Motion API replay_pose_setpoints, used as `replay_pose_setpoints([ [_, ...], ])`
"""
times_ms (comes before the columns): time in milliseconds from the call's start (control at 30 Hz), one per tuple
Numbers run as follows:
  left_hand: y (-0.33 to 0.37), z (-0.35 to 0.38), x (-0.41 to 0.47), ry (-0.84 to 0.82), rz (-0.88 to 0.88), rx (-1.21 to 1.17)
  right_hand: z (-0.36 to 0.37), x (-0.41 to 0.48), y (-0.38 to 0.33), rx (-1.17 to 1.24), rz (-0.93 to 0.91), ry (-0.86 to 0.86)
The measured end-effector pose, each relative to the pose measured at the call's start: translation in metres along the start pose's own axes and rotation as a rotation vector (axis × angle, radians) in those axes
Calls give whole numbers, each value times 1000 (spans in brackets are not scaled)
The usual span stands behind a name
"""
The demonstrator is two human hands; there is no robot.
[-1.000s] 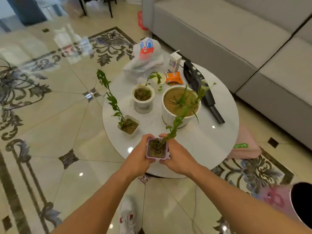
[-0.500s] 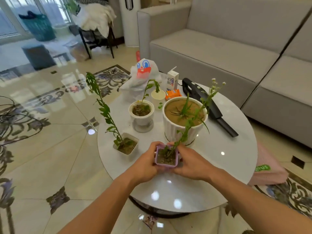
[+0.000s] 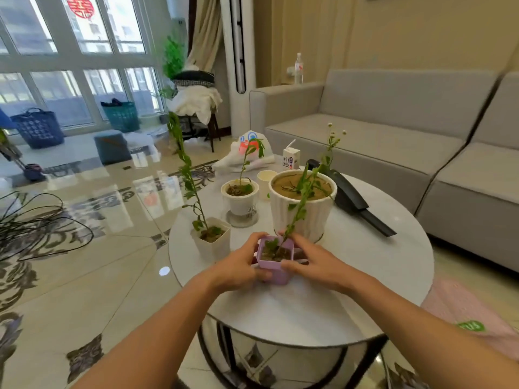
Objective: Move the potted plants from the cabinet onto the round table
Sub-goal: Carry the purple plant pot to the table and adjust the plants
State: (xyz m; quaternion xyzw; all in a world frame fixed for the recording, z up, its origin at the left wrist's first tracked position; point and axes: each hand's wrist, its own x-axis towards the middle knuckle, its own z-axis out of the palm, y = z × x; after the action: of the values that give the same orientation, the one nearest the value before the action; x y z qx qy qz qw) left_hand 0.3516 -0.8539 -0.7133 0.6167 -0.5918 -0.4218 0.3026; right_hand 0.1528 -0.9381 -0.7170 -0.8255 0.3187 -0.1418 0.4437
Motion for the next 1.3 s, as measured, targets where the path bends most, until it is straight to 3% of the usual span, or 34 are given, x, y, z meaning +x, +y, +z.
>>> replay_pose_setpoints([
  [133,2,6,-4,-13,-27,-31,12,-8,-8,243,1,135],
  [267,-4,7,-1,-12,-27,-64,22,-1,-3,329,18,374],
  [467,-17,12,4,2,27,-61,32,5,3,379,56,522],
  [1100,-16,7,9,-3,32,1,21,8,-26,111,78,353],
  [1300,-12,9,7,12,4,28,21,7,-26,71,88,385],
])
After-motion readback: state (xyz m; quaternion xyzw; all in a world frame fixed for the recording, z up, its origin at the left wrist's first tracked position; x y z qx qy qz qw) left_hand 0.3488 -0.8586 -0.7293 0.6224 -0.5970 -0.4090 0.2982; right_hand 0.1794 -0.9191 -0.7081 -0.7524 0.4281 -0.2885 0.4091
